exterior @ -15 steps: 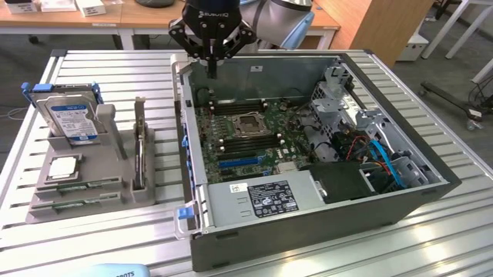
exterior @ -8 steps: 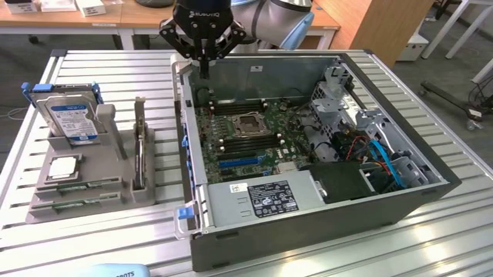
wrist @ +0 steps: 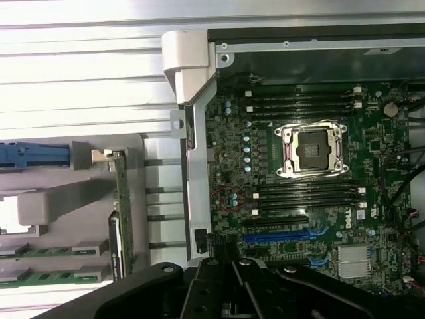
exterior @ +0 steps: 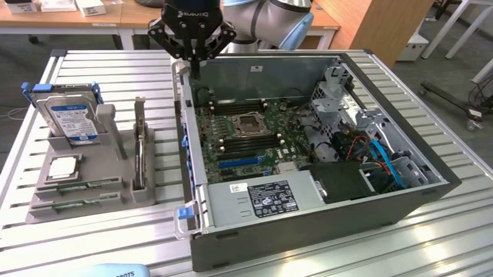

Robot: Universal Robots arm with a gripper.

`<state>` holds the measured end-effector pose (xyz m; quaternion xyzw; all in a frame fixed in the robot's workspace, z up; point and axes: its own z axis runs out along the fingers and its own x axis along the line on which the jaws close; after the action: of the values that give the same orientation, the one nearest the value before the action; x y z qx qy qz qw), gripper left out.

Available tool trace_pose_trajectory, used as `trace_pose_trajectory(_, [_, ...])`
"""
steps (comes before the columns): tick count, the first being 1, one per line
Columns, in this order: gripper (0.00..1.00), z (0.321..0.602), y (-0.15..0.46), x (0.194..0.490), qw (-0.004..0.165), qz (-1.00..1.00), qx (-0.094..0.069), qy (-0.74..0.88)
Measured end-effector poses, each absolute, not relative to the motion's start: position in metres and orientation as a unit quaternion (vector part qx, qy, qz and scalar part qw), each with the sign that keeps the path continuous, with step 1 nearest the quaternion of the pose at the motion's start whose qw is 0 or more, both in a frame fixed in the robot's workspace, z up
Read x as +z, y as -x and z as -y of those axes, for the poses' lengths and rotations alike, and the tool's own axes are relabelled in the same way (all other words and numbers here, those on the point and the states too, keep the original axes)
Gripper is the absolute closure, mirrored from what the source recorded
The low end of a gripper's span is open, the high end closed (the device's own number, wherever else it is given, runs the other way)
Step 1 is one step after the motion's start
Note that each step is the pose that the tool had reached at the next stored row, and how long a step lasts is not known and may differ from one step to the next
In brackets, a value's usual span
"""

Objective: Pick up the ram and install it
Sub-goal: 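Reach for the ram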

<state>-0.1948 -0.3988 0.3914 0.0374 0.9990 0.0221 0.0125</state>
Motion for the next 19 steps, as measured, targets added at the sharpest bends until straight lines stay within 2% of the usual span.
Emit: trace_pose_trajectory(19, [0.9,0.399,0.227,0.391,0.012,-0.999,0.022,-0.037])
